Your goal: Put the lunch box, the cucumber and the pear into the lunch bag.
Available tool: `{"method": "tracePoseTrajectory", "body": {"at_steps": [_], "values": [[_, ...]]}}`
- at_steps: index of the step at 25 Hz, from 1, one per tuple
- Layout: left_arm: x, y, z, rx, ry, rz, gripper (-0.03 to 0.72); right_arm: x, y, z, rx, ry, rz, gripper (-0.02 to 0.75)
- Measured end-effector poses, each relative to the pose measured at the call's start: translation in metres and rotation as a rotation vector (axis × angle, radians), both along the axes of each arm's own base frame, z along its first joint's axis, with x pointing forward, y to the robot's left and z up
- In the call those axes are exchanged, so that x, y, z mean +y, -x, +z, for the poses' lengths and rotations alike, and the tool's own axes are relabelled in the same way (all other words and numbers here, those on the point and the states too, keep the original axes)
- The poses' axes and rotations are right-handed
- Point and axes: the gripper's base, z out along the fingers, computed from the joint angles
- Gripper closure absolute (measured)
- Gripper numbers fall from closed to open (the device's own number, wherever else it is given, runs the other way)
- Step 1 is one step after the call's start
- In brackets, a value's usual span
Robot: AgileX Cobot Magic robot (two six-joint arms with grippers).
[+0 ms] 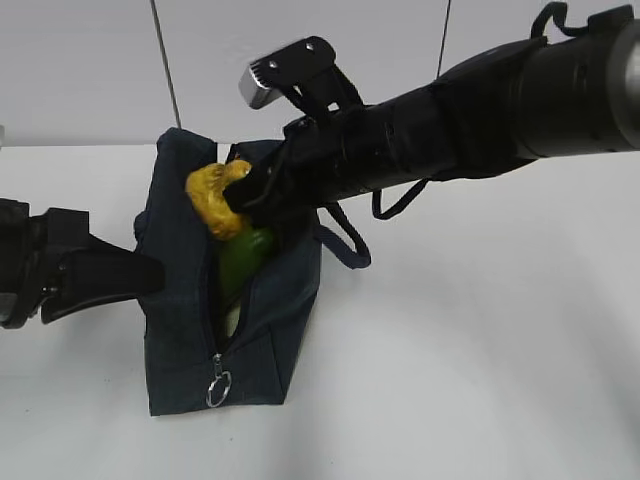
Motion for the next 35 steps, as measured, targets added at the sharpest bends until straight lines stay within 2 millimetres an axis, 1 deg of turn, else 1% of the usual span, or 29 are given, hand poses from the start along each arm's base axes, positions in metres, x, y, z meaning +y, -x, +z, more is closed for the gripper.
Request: {"method": "tracePoseTrajectory", "body": {"at_steps": [2, 7, 9, 10, 14, 16, 19, 24, 27, 29, 31, 35], "values": [[0.0, 0.0, 0.001, 0.001, 0.009, 0.007, 0.703, 0.003, 0.002, 0.0, -0.005, 0.008, 0.01, 0.469], [-0.001, -0.001, 0.003, -0.012, 0.036, 0.006, 0.703, 0.001, 0.001, -0.003, -0.033, 0.059, 0.013, 0.469], [-0.002, -0.001, 0.003, -0.013, 0.041, 0.008, 0.703, 0.0, 0.001, -0.003, -0.044, 0.077, 0.014, 0.451], [-0.002, -0.001, 0.003, -0.014, 0.041, 0.007, 0.703, 0.0, 0.001, -0.004, -0.048, 0.084, 0.019, 0.418], [-0.002, -0.001, 0.004, -0.016, 0.042, 0.003, 0.703, 0.0, 0.001, -0.004, -0.049, 0.089, 0.022, 0.221], [-0.002, -0.001, 0.004, -0.016, 0.042, 0.003, 0.703, 0.0, 0.001, -0.002, -0.043, 0.071, 0.011, 0.186], [-0.002, -0.001, 0.004, -0.017, 0.042, 0.002, 0.703, -0.002, 0.002, 0.015, -0.053, 0.014, -0.048, 0.181], [-0.001, -0.002, 0.003, -0.019, 0.035, 0.011, 0.703, -0.014, 0.01, 0.058, -0.069, -0.105, -0.188, 0.206], [-0.001, -0.002, 0.003, -0.02, 0.032, 0.016, 0.703, -0.017, 0.015, 0.071, -0.032, -0.162, -0.224, 0.23], [0.0, -0.002, 0.003, -0.021, 0.027, 0.023, 0.703, -0.021, 0.015, 0.072, 0.021, -0.181, -0.239, 0.238], [0.0, -0.003, 0.002, -0.022, 0.023, 0.027, 0.703, -0.027, 0.015, 0.068, 0.121, -0.197, -0.241, 0.239], [0.0, -0.003, 0.002, -0.023, 0.021, 0.03, 0.703, -0.039, 0.019, 0.056, 0.278, -0.103, -0.227, 0.246]]}}
